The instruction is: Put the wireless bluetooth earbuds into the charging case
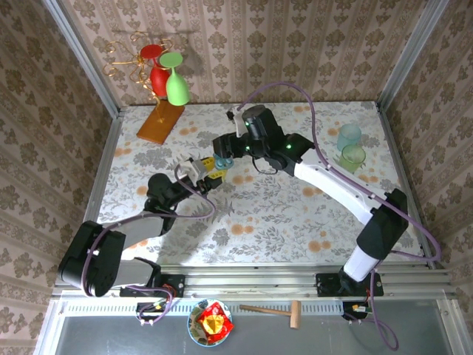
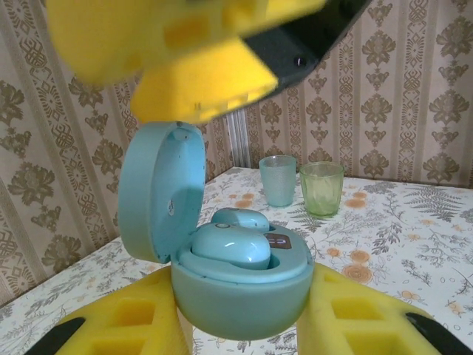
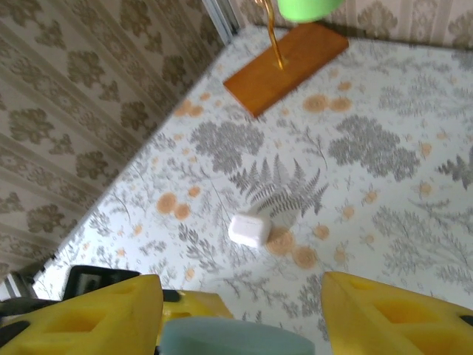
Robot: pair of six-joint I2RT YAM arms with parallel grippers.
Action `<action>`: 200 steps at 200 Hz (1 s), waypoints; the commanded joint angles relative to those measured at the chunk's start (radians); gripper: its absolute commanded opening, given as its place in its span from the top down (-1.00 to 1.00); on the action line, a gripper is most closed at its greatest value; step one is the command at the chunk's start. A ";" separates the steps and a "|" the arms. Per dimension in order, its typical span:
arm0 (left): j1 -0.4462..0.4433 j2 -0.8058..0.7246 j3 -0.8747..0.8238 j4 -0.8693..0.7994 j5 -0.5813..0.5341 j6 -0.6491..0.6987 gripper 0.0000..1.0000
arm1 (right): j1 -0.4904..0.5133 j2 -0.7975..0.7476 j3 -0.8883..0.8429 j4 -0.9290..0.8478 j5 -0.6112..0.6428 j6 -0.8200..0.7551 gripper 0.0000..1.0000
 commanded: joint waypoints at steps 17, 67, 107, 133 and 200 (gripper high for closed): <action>-0.003 -0.022 -0.013 0.039 -0.002 0.026 0.35 | -0.003 0.008 0.011 -0.116 -0.043 0.003 -0.17; -0.003 -0.030 -0.005 0.015 -0.045 0.017 0.35 | -0.003 -0.085 -0.122 -0.035 -0.086 0.007 -0.18; -0.005 -0.041 0.000 0.004 -0.036 0.016 0.36 | -0.030 -0.165 -0.232 0.077 -0.141 0.068 -0.56; -0.005 -0.044 0.000 -0.001 -0.028 0.026 0.35 | -0.042 -0.179 -0.269 0.106 -0.179 0.089 -0.83; -0.006 -0.054 0.023 -0.043 -0.021 0.026 0.35 | -0.053 -0.159 -0.280 0.137 -0.247 0.110 -0.87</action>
